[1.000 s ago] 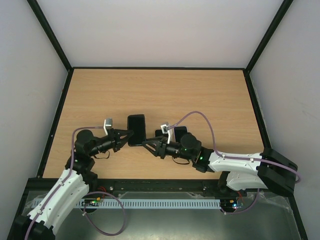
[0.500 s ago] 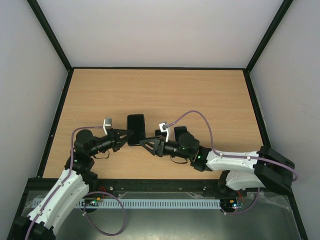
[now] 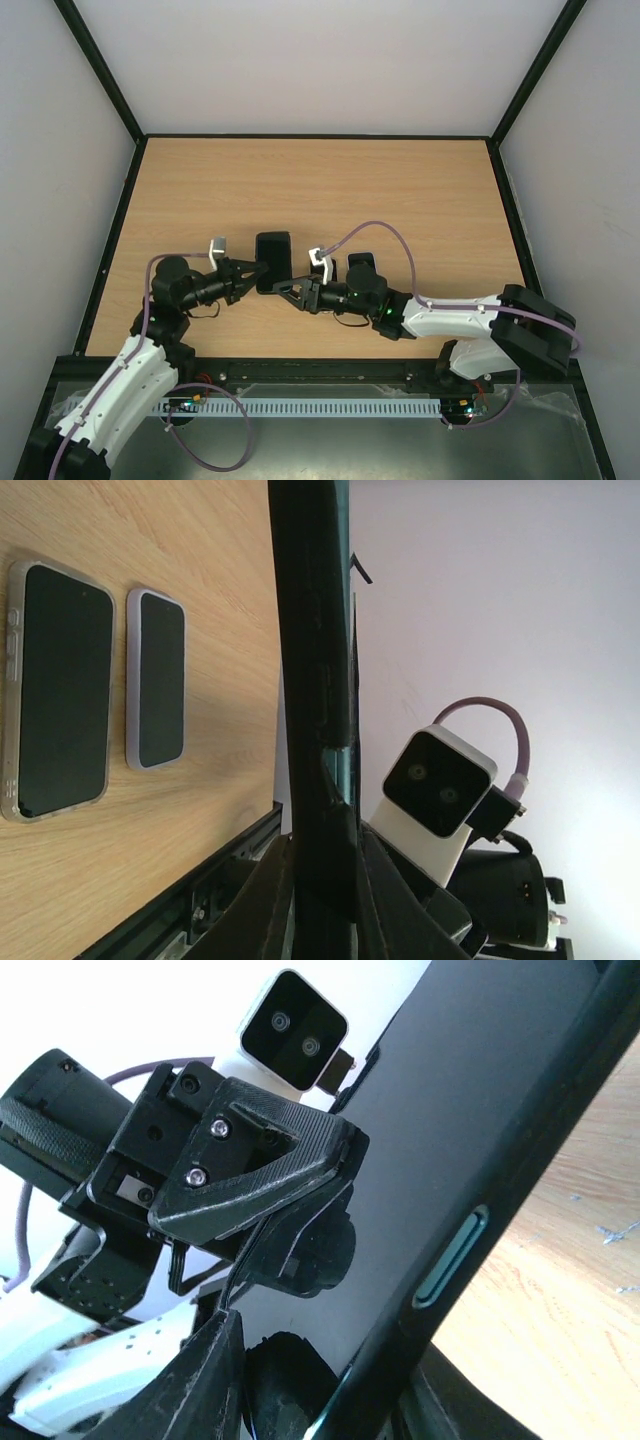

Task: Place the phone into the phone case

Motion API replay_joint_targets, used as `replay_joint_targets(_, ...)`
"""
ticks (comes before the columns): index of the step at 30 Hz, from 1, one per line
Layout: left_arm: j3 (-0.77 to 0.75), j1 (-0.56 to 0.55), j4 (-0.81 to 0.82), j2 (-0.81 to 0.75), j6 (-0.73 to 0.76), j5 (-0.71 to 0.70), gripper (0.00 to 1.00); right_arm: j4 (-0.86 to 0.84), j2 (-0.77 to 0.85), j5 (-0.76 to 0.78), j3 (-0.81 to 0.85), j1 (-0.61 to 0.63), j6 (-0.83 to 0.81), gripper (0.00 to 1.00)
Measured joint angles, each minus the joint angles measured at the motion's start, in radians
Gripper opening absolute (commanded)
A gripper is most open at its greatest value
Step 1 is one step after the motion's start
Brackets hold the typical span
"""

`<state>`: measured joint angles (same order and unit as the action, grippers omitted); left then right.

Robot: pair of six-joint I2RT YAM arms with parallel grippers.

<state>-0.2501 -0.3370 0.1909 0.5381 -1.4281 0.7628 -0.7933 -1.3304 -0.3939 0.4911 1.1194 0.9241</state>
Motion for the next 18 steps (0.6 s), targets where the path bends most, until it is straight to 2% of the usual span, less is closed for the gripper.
replay_joint_targets(2,0.0,0.0,0.007,0.007,0.006,0.006,0.02,0.016,0.011,-0.002,0.0,-0.001,-0.021,0.31)
replay_joint_targets(7,-0.011,0.0,0.043,0.013,0.011,0.027,0.02,0.049,0.062,-0.023,-0.002,-0.004,-0.097,0.19)
replay_joint_targets(15,-0.014,-0.016,0.108,0.004,-0.014,0.081,0.02,0.06,0.148,-0.074,-0.035,0.0,-0.295,0.19)
replay_joint_targets(18,-0.014,-0.018,0.123,0.003,-0.016,0.097,0.02,0.09,0.171,-0.092,-0.035,0.0,-0.371,0.24)
